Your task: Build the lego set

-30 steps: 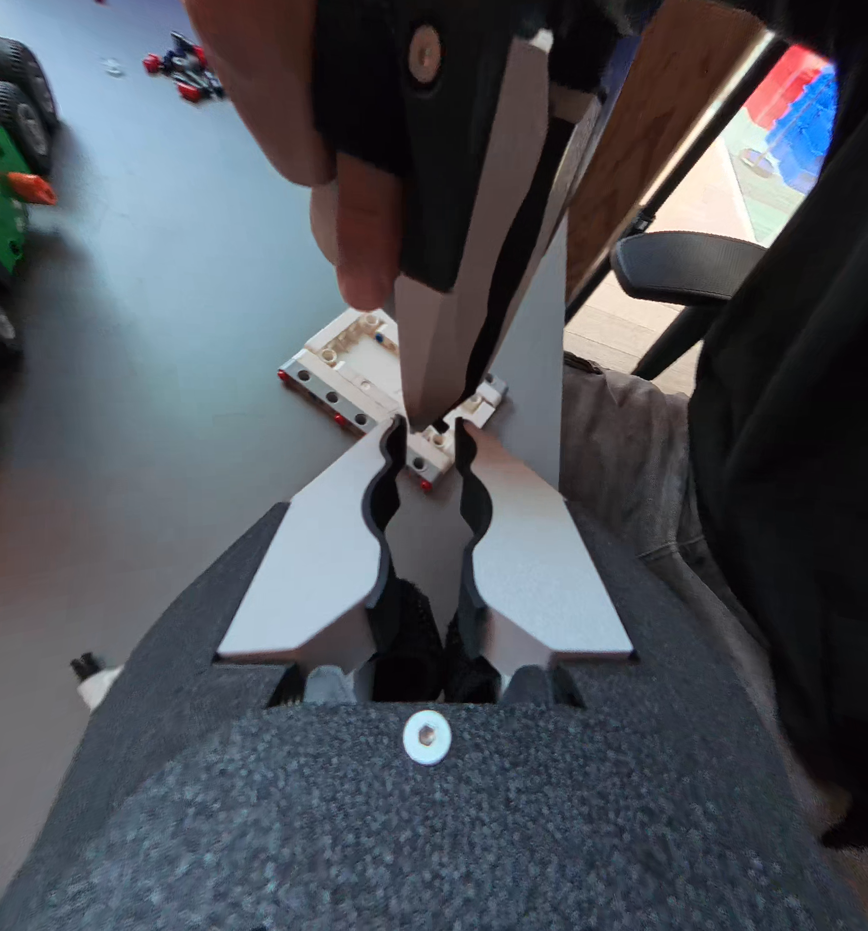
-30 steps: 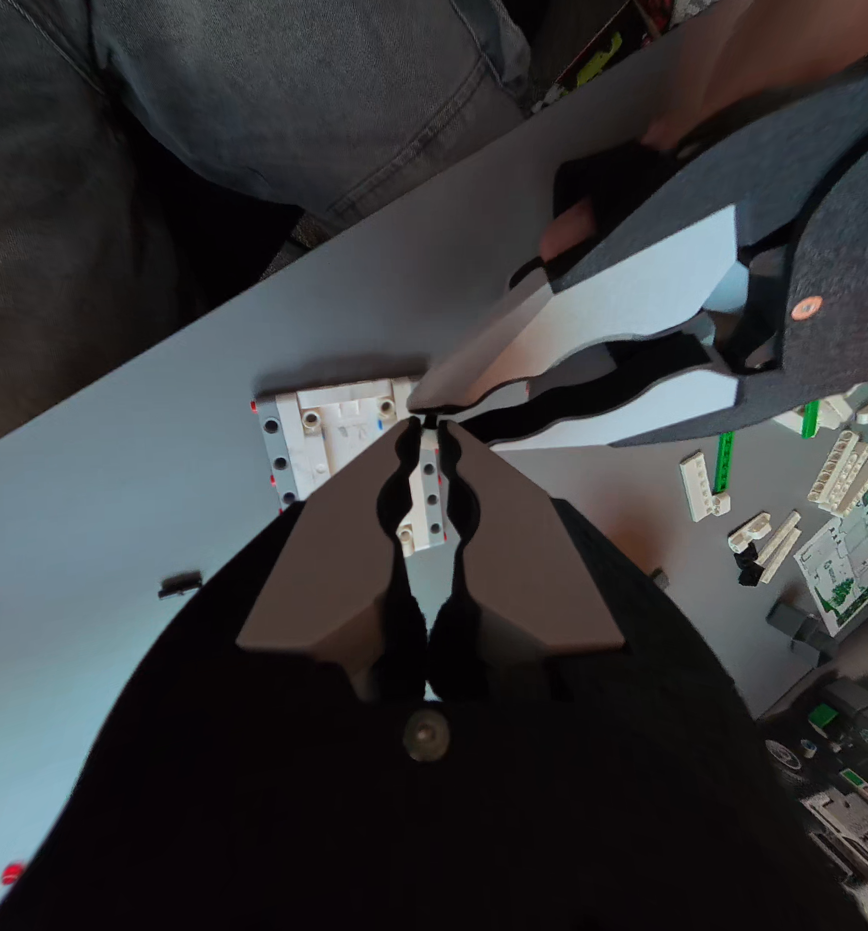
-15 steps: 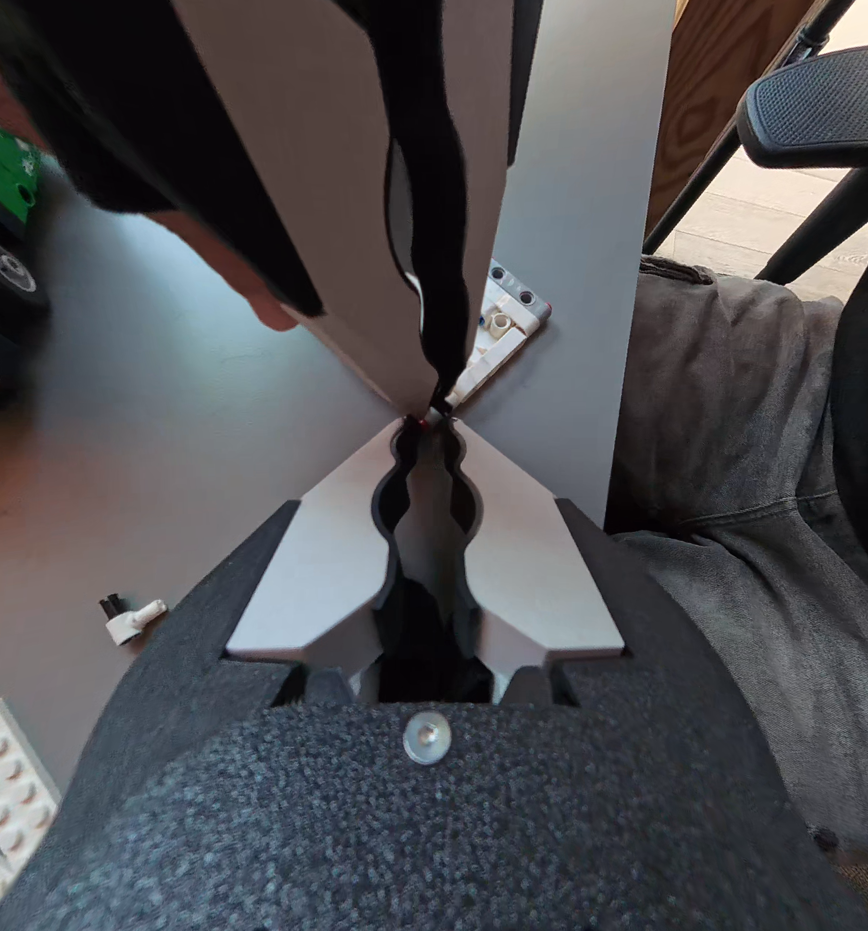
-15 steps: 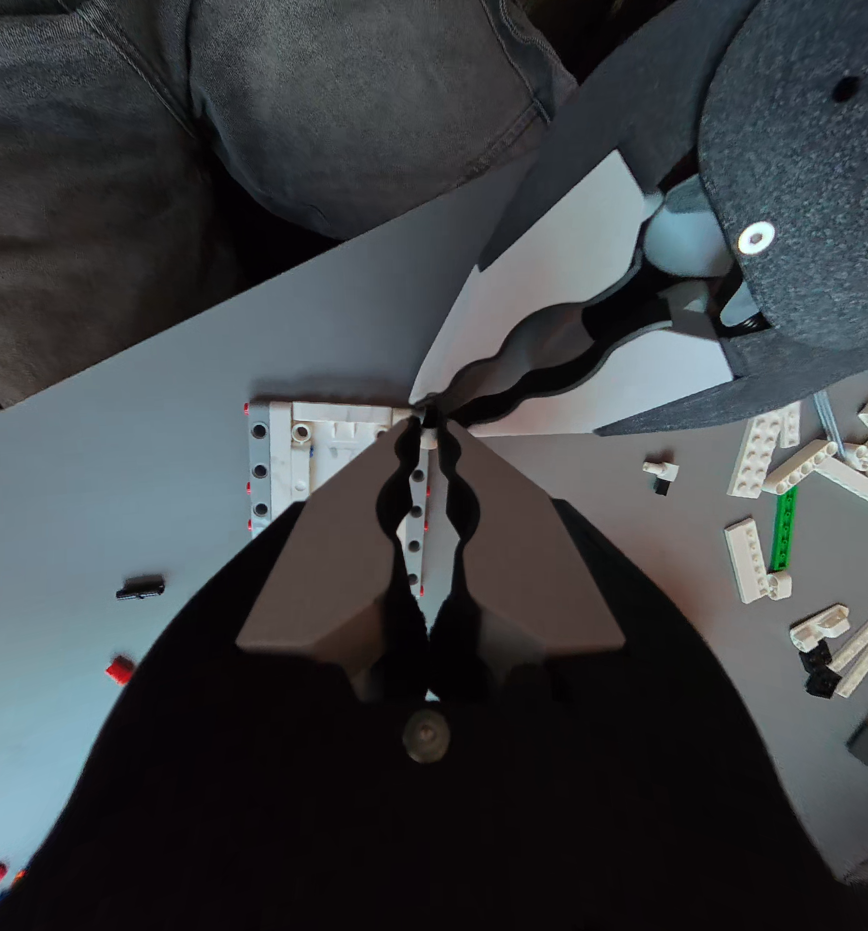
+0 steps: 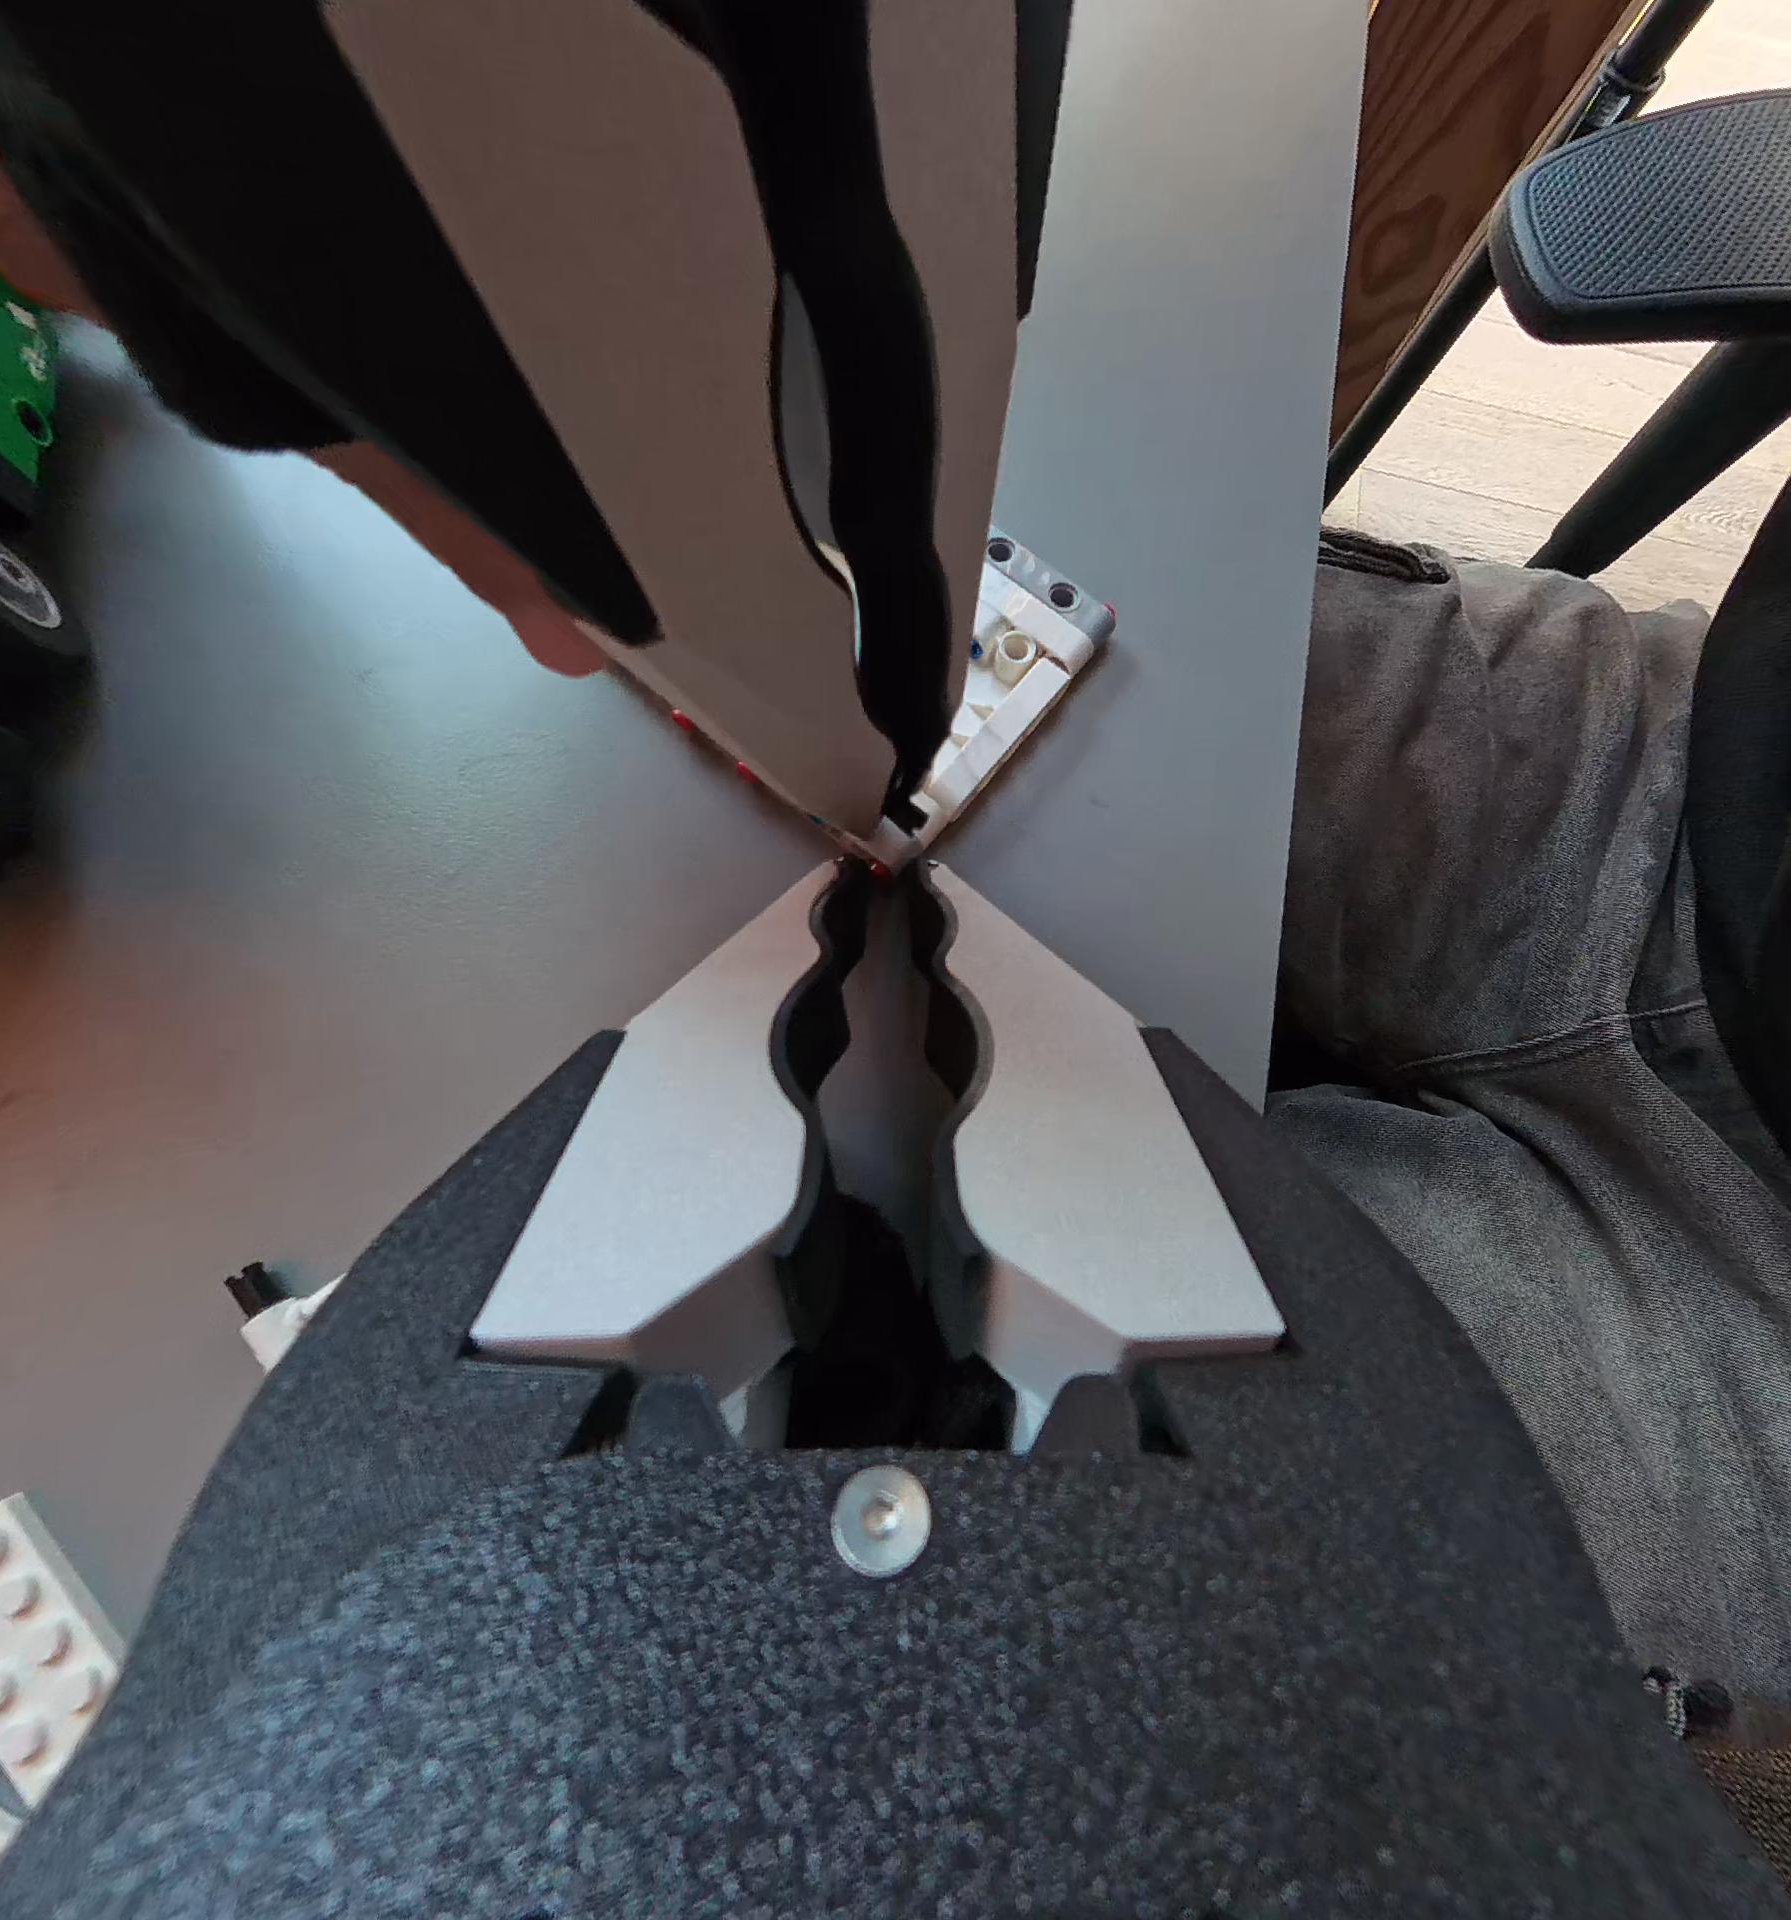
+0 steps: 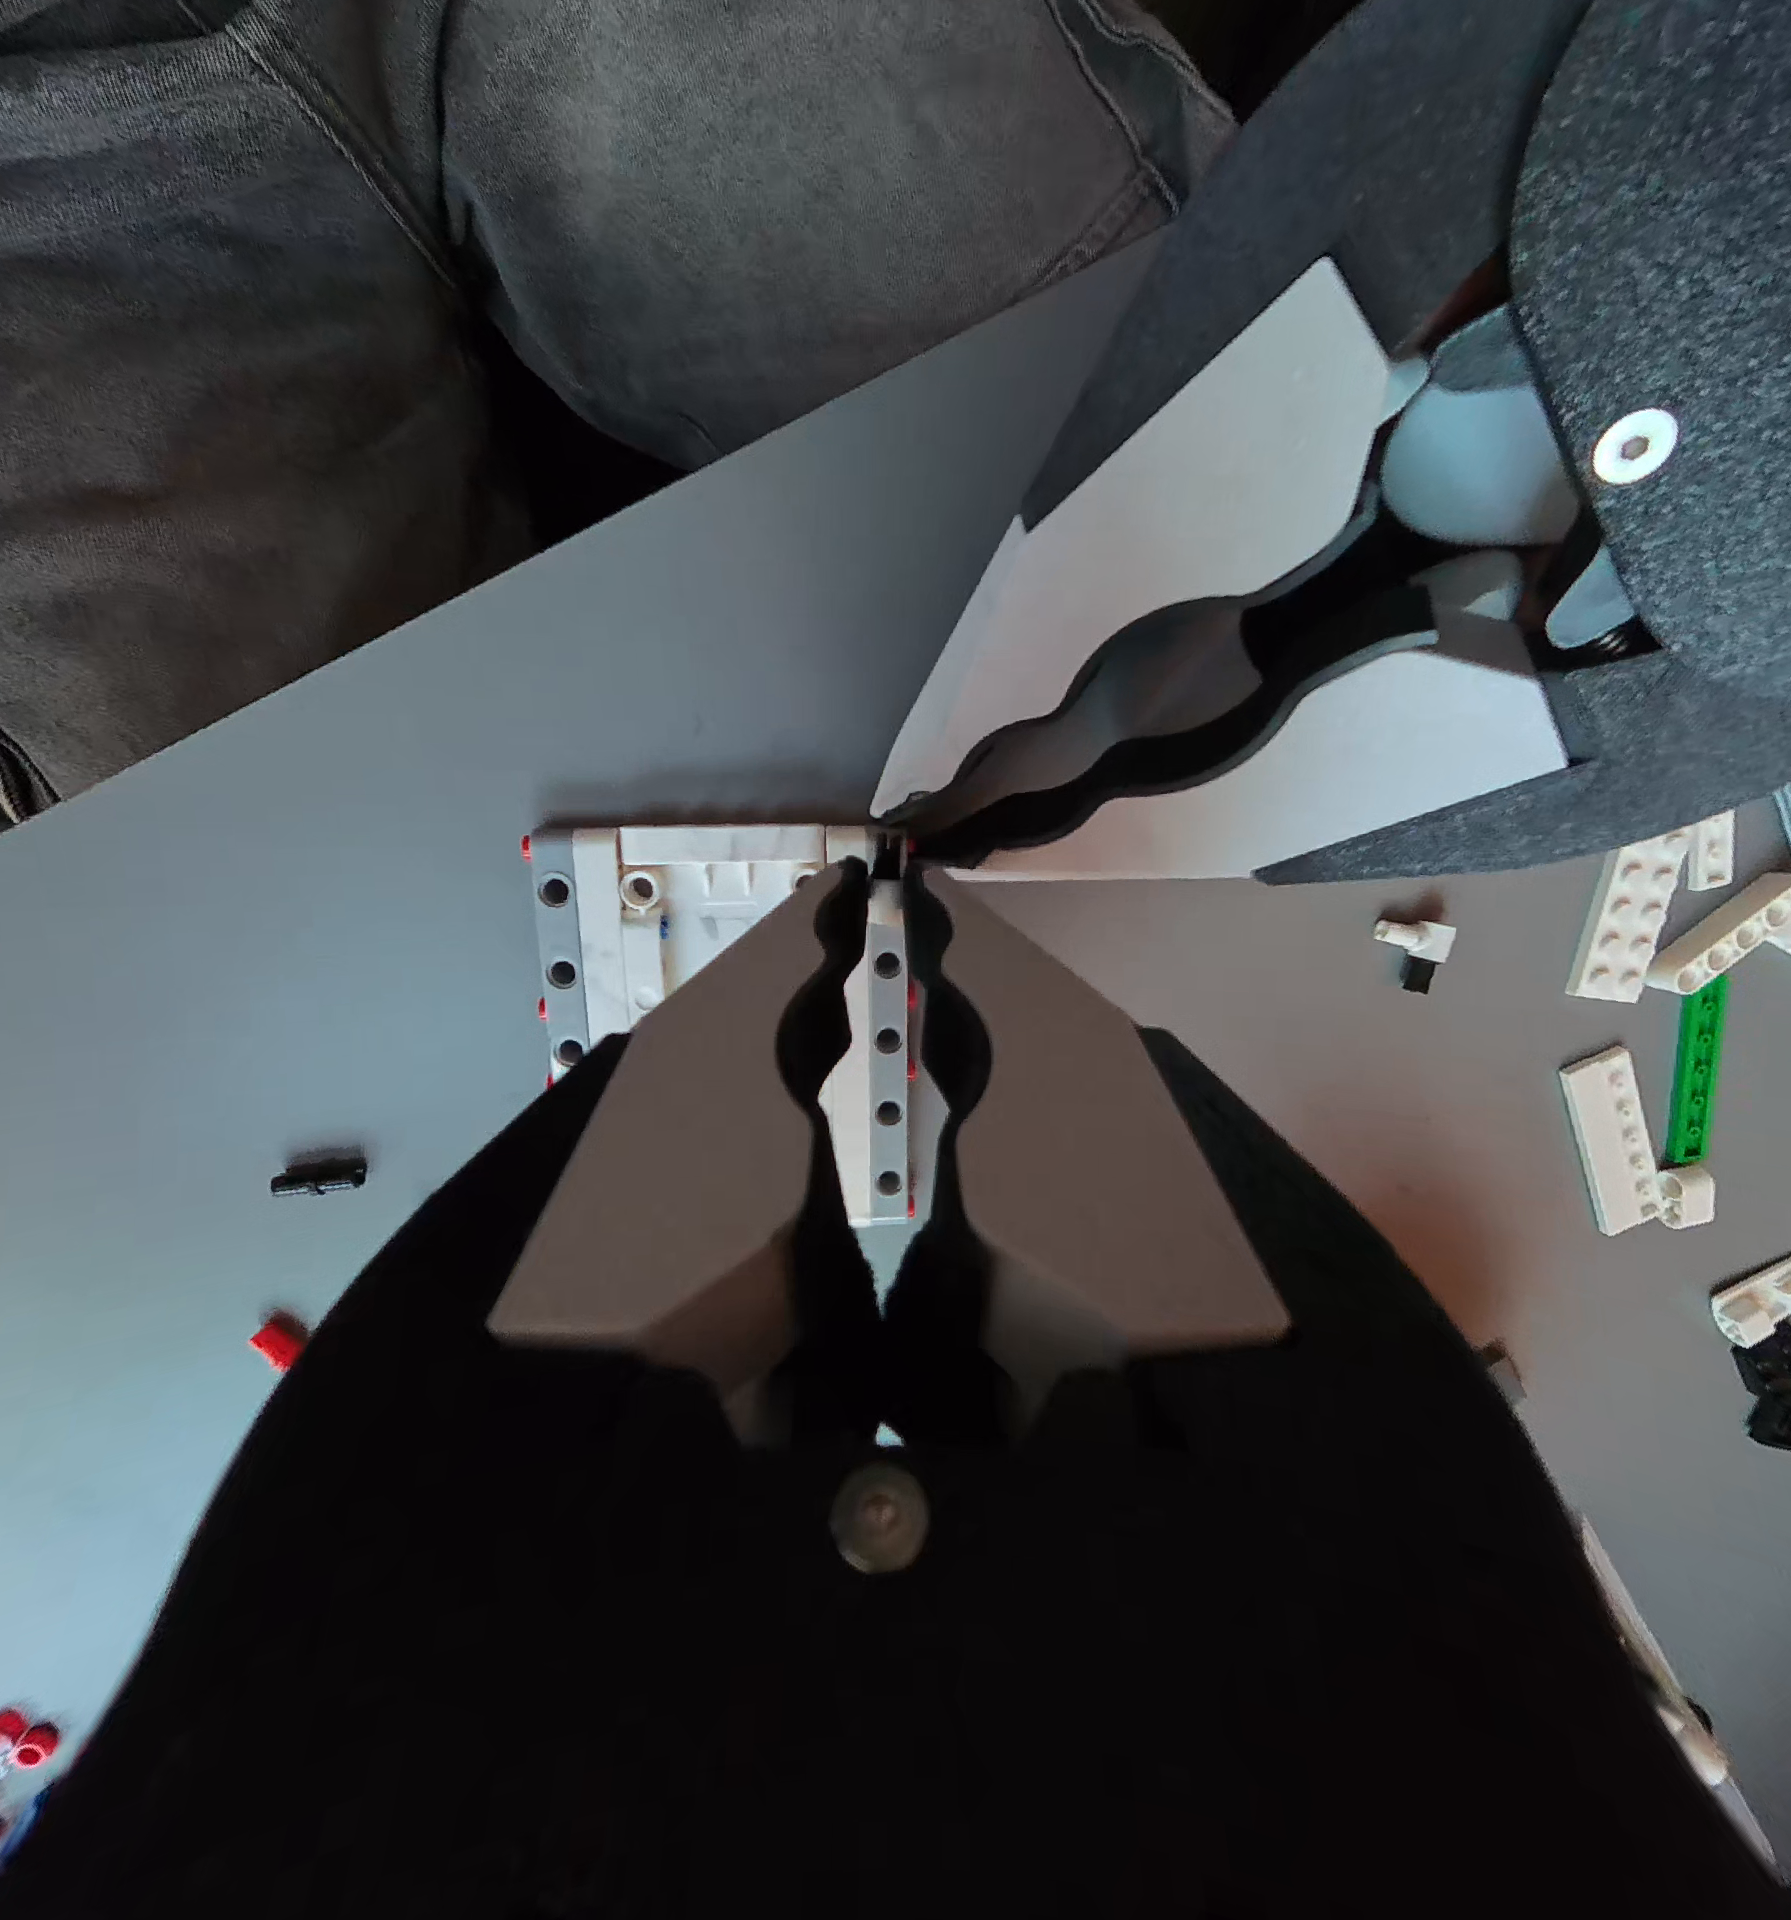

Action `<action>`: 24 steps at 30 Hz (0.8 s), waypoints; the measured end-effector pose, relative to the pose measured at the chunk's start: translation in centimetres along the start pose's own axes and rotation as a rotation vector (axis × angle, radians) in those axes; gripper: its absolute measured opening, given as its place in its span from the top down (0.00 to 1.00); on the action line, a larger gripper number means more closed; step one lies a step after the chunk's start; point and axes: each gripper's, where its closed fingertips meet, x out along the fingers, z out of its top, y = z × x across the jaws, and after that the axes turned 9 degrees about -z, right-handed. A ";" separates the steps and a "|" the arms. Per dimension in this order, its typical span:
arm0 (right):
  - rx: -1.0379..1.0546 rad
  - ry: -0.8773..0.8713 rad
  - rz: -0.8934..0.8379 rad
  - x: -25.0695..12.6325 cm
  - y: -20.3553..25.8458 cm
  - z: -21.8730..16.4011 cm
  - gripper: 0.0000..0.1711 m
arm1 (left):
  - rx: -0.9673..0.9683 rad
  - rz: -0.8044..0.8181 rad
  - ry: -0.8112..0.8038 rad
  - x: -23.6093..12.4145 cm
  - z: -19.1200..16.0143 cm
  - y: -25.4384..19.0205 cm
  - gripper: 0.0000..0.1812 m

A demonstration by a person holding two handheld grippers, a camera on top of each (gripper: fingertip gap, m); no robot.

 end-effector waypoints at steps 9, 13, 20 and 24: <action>-0.001 -0.054 0.037 0.0 0.1 0.1 0.97 | 0.000 -0.007 0.000 0.0 0.1 0.0 0.97; 0.003 -0.064 0.041 0.0 0.1 -0.1 0.97 | 0.000 -0.011 0.001 0.0 0.1 0.0 0.96; 0.012 -0.047 0.070 0.0 0.2 0.0 0.97 | 0.026 0.109 -0.002 -0.4 0.0 0.5 0.91; 0.068 -0.065 0.103 -0.1 0.1 -0.2 0.97 | -0.014 0.160 -0.076 -0.8 0.8 -0.8 0.93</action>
